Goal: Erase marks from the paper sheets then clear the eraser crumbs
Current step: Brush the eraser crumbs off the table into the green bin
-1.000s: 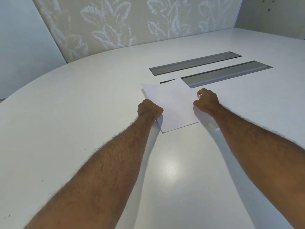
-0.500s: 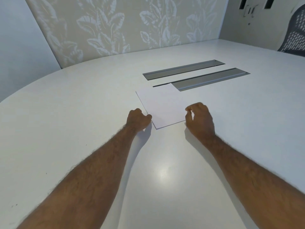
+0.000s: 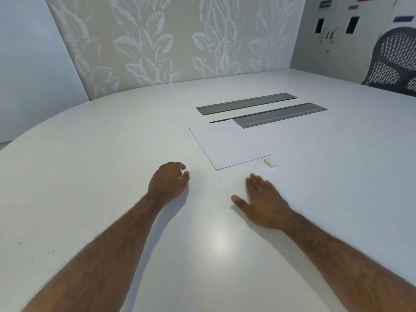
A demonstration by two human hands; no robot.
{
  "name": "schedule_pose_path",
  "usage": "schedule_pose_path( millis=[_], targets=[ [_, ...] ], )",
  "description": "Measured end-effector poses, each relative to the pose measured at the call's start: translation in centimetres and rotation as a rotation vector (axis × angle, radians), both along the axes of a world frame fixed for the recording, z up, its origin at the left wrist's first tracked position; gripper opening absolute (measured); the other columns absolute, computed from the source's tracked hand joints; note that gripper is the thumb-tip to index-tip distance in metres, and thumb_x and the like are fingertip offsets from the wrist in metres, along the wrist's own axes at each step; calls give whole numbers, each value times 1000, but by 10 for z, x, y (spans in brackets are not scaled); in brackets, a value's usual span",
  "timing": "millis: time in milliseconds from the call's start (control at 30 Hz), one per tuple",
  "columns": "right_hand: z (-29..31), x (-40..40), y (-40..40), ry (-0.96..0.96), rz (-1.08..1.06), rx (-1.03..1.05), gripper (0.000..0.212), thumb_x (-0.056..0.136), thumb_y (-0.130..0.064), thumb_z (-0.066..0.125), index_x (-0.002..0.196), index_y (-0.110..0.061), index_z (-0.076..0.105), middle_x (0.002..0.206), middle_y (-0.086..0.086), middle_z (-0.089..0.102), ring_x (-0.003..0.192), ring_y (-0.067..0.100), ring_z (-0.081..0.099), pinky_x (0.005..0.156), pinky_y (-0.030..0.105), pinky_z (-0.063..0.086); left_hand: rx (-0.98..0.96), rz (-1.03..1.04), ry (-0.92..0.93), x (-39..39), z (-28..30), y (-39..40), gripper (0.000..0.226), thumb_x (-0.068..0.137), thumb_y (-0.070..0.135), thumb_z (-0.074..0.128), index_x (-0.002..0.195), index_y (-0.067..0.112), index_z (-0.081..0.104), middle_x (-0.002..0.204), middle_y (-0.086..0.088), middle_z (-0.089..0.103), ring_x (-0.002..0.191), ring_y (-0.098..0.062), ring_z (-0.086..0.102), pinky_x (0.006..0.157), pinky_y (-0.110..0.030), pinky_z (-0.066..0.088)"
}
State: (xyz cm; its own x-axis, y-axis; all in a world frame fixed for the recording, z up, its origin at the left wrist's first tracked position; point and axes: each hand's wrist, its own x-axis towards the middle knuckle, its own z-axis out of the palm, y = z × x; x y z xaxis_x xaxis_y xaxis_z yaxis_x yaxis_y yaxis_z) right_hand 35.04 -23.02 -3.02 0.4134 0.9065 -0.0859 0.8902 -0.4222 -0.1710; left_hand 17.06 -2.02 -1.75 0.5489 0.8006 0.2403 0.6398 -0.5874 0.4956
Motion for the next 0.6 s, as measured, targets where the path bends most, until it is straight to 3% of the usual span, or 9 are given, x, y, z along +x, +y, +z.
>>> schedule_pose_path(
  millis=[100, 200, 300, 367, 500, 600],
  targets=[
    [5, -18, 5, 210, 111, 105, 89, 84, -76, 17, 153, -20, 14, 162, -4, 11, 149, 15, 10, 120, 32, 6, 34, 24, -44, -20, -2, -2, 26, 94, 28, 56, 115, 18, 68, 100, 4, 69, 99, -19, 61, 87, -34, 48],
    [8, -4, 14, -103, -154, 226, 85, 91, -67, 24, 149, -5, 22, 158, 14, 24, 146, 25, 22, 119, 39, 14, 62, 47, -61, -42, -1, -3, 24, 94, 27, 57, 112, 18, 70, 96, 5, 69, 98, -20, 61, 86, -35, 49],
    [5, 14, 10, -83, -337, 56, 93, 89, -70, 16, 149, 0, 16, 159, 18, 17, 147, 27, 14, 119, 43, 11, 76, 79, -73, -65, 0, -2, 23, 93, 27, 58, 110, 19, 70, 93, 8, 69, 95, -20, 62, 84, -34, 49],
    [-1, 6, 12, -70, -261, -17, 94, 89, -71, 13, 151, -1, 10, 161, 16, 7, 149, 25, 6, 121, 42, 6, 85, 107, -78, -78, 0, -1, 23, 93, 28, 57, 110, 20, 71, 92, 9, 69, 95, -20, 62, 84, -34, 49],
    [-5, -61, 36, -83, 38, 42, 92, 90, -70, 18, 151, -1, 6, 162, 16, 2, 150, 25, 2, 121, 37, 3, 82, 174, -78, -103, -2, 2, 23, 94, 26, 56, 109, 18, 71, 93, 7, 70, 93, -21, 62, 83, -35, 50],
    [-5, -128, 52, 108, 346, 41, 94, 85, -76, 13, 153, -12, 3, 163, 5, -1, 149, 15, -1, 118, 27, -3, 99, 208, -84, -122, -3, 2, 22, 93, 24, 57, 108, 17, 72, 96, 4, 71, 92, -22, 63, 83, -37, 50]
  ],
)
